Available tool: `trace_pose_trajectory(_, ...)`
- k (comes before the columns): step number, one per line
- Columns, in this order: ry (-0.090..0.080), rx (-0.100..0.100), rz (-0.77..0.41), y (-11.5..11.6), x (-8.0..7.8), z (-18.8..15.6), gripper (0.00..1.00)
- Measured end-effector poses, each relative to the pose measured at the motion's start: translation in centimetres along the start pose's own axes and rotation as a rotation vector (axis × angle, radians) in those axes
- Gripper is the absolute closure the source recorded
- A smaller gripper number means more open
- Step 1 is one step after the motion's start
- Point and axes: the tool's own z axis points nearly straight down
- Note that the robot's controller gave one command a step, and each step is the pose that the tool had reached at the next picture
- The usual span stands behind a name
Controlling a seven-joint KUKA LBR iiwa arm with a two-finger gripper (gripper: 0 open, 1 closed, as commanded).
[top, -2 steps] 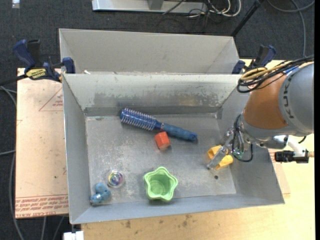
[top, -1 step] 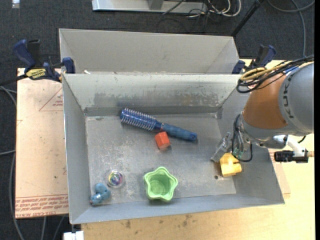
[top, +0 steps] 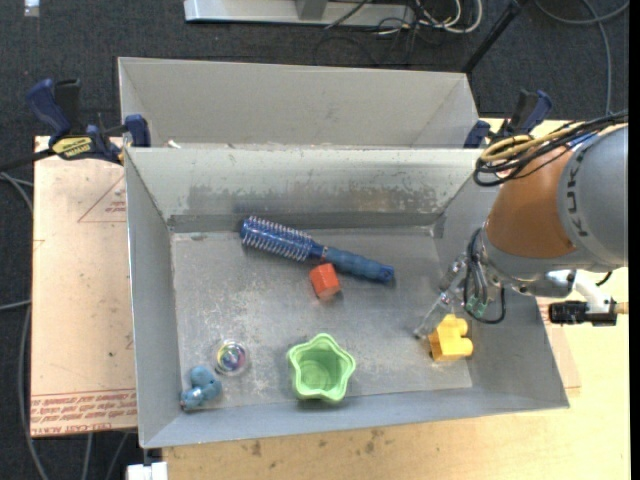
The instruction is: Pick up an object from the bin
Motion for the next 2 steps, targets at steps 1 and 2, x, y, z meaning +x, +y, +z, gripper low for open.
trace_pose_trajectory(1, -0.005, -0.004, -0.426, -4.76, 5.03, -0.11, 0.00)
trace_pose_trajectory(2, 0.001, -0.002, -0.427, -4.86, 5.17, 0.00, 1.00)
